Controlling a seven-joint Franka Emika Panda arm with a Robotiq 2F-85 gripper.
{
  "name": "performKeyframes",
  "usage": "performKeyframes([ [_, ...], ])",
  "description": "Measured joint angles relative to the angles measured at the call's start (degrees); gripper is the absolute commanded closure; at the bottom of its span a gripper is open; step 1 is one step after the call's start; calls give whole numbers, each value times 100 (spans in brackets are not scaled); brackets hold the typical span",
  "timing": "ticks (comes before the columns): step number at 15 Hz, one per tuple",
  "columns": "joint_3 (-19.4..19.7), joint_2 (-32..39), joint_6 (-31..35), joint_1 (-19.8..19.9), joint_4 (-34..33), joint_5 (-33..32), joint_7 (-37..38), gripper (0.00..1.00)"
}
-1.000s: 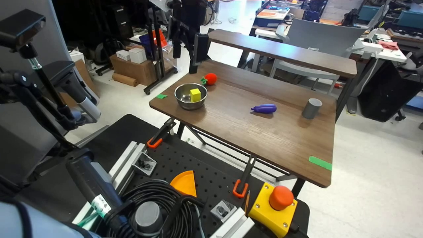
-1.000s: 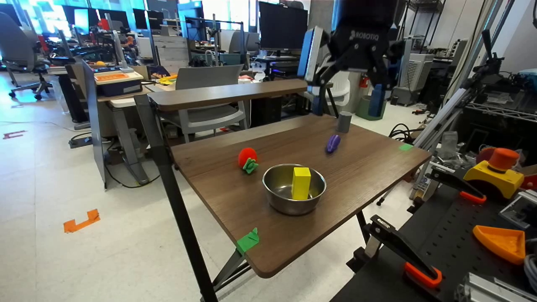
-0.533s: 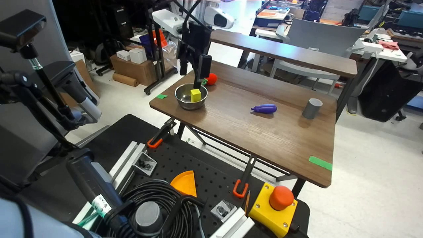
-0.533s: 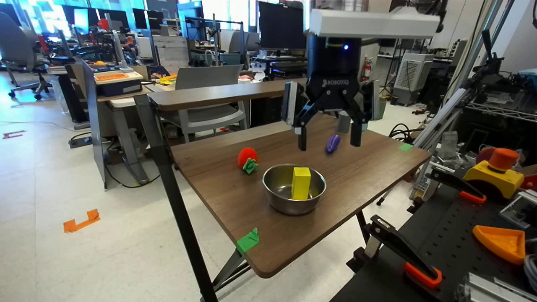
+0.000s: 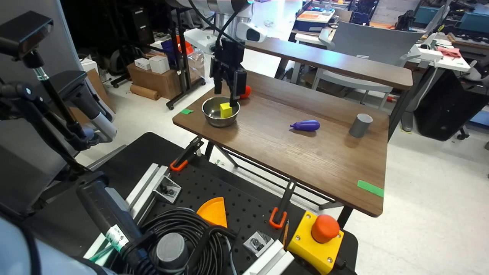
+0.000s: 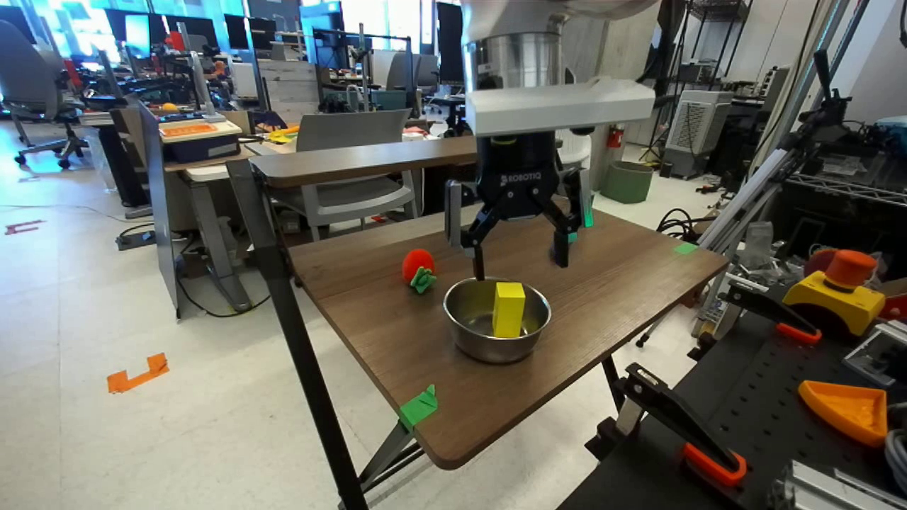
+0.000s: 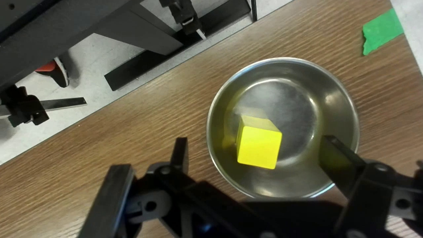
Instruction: Place the yellow block on the table
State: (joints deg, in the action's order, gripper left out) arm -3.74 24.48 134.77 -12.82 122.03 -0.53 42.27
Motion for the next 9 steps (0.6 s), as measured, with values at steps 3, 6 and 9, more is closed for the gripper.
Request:
performKeyframes([
  [3, 94, 302, 1, -137, -239, -60, 102, 0],
  [6, 161, 555, 1, -264, -449, -65, 124, 29],
  [9, 208, 702, 1, -360, -593, -65, 152, 48],
])
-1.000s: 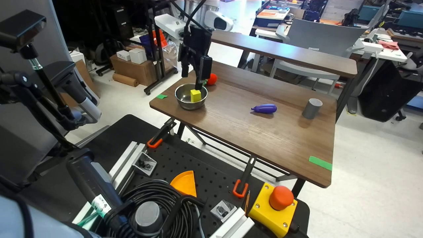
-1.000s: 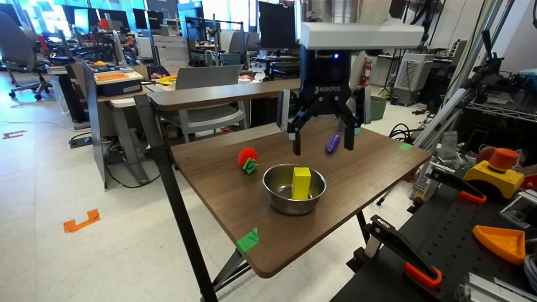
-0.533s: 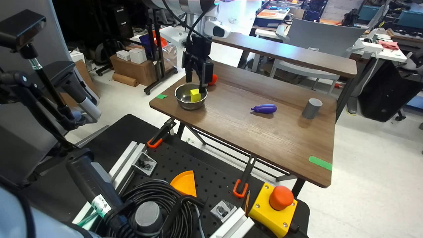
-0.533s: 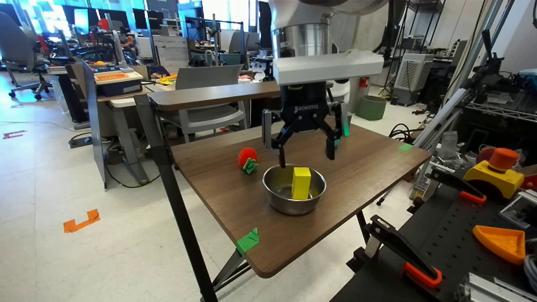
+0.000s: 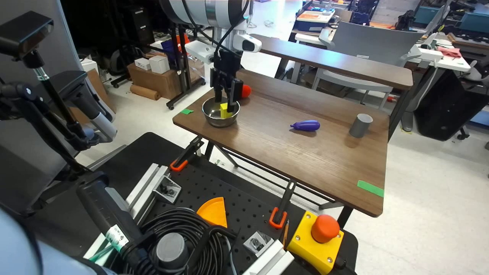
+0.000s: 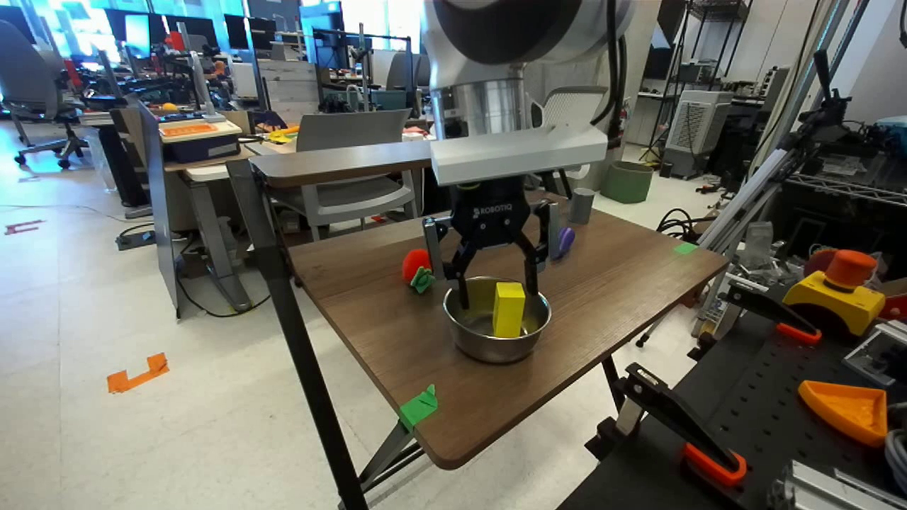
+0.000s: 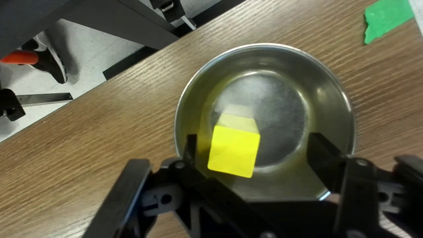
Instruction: Place the yellow block on the table
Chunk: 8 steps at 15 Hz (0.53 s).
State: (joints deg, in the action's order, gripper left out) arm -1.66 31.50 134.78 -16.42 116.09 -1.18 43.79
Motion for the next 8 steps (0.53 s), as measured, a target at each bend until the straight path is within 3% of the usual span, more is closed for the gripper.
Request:
performKeyframes([
  [6, 43, 52, 0, -43, -106, 1, 66, 92],
  [8, 43, 40, -1, -42, -109, 23, 80, 92],
])
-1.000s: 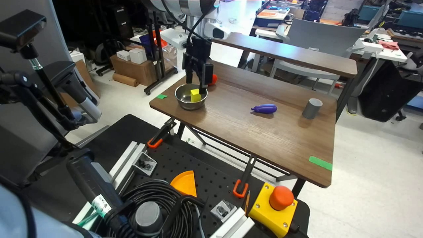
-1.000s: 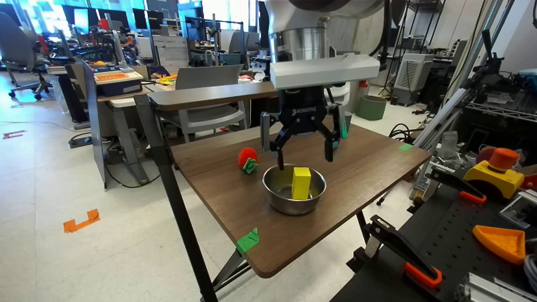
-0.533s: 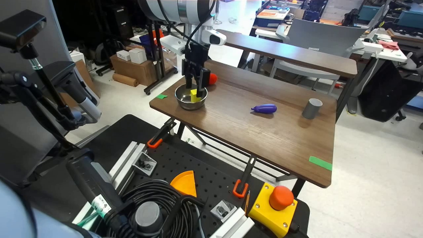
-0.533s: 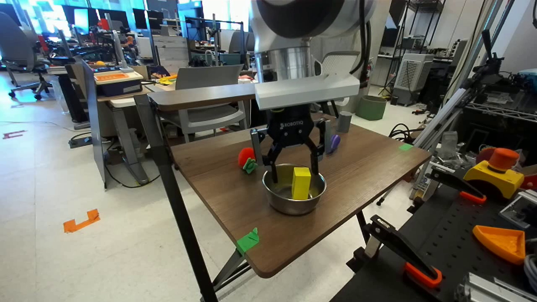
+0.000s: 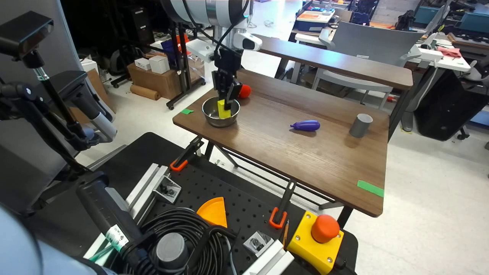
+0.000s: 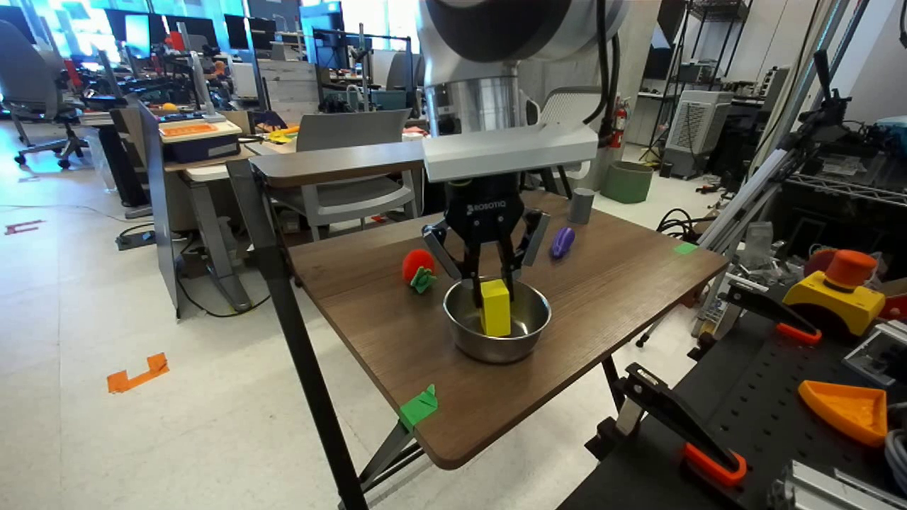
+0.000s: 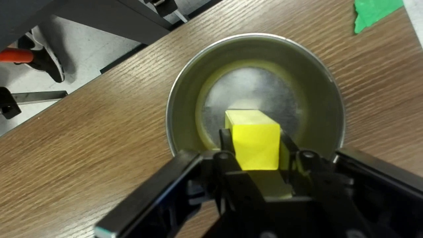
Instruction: Place the yellow block on the table
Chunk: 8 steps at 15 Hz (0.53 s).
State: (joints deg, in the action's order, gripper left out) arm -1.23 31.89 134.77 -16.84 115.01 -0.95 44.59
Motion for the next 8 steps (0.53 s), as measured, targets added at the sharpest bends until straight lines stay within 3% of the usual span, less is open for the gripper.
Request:
performKeyframes([
  [4, -85, -161, -136, 30, 7, 139, -106, 92],
  [8, -284, -758, -554, 86, 74, 550, -499, 92],
])
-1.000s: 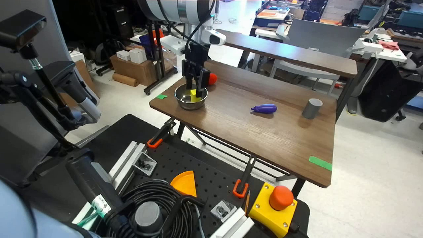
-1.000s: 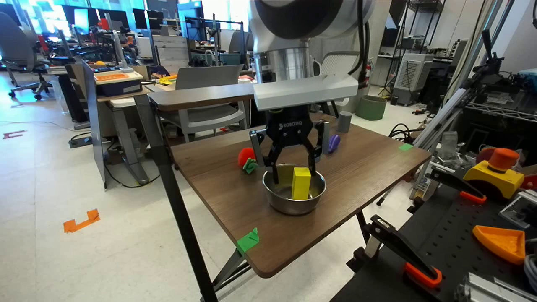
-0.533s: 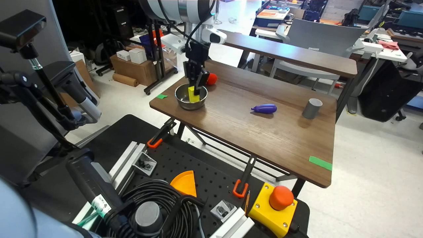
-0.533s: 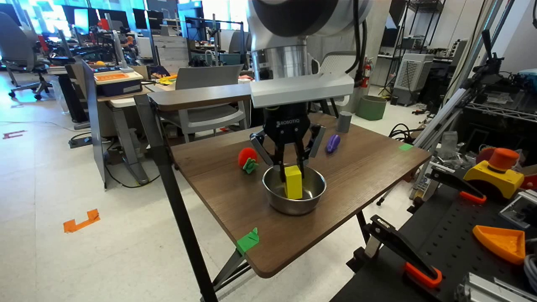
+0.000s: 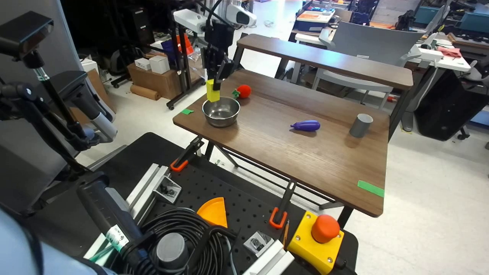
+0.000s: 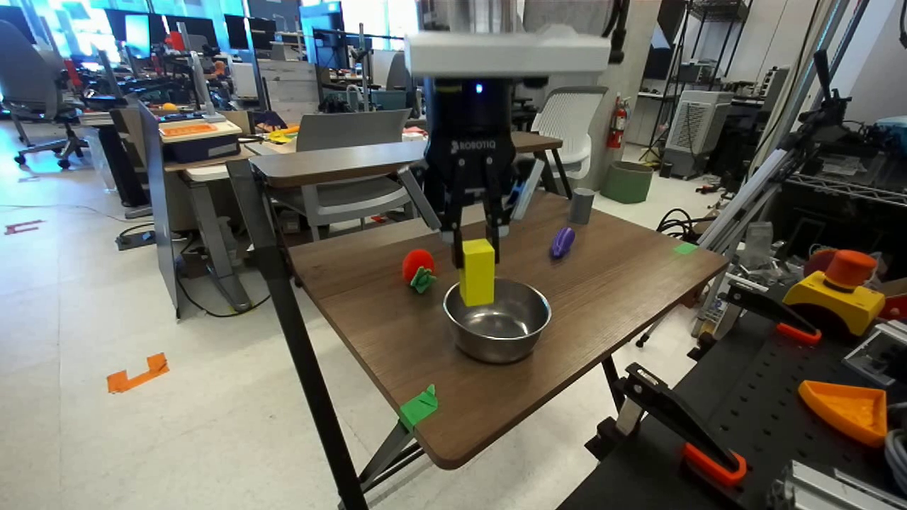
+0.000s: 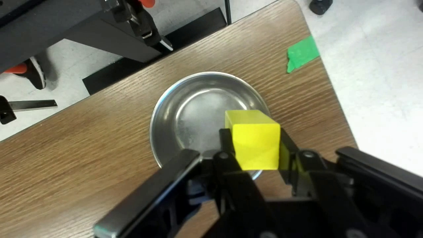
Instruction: Place the yellow block on the table
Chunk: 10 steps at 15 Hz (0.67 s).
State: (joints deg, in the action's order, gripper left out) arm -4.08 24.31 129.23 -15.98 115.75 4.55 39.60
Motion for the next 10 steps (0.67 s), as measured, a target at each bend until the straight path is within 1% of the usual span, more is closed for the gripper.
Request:
performKeyframes([
  [3, 28, -493, -152, 140, -39, 33, -20, 92],
  [5, 112, -623, -264, 318, -257, 7, -74, 92],
  [8, 307, -466, -371, 607, -854, -93, -144, 92],
  [10, 451, -163, -427, 794, -1352, -101, -189, 92],
])
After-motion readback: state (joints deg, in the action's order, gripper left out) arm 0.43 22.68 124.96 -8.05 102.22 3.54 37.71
